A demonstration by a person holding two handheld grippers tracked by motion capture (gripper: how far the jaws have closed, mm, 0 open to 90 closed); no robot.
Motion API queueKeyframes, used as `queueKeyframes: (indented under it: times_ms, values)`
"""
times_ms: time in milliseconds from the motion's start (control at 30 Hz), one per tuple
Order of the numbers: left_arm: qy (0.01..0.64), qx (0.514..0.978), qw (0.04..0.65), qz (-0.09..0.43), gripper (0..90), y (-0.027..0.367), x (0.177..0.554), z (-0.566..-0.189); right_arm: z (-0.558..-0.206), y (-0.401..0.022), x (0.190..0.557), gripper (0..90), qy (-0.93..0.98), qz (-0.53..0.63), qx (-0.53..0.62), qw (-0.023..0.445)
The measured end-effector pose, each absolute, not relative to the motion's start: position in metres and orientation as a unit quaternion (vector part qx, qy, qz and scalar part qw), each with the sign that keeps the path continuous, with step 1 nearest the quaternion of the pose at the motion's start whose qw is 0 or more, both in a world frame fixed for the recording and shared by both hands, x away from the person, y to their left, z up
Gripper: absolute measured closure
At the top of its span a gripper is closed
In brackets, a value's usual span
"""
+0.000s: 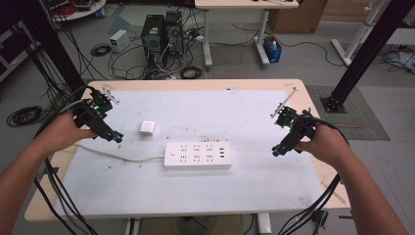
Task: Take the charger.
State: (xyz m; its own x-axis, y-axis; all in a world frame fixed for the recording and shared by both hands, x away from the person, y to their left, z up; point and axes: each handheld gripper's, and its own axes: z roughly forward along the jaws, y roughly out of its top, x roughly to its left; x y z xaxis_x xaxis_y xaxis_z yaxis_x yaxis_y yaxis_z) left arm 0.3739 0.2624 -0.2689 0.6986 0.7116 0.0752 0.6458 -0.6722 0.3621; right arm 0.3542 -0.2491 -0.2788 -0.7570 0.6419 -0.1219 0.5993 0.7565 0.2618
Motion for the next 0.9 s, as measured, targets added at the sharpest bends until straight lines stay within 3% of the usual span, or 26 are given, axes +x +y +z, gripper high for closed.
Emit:
queueKeyframes:
  times_ms: [700,900]
  values:
    - [0.53,0.821,0.182,0.11,3.9,0.248,0.418,-0.276,-0.285,-0.25,0.361,1.9,0.932,0.098,0.333,0.105]
    - [0.596,0.783,0.165,0.072,3.9,0.242,0.44,-0.298,-0.288,-0.25,0.363,1.9,0.933,0.097,0.329,0.106]
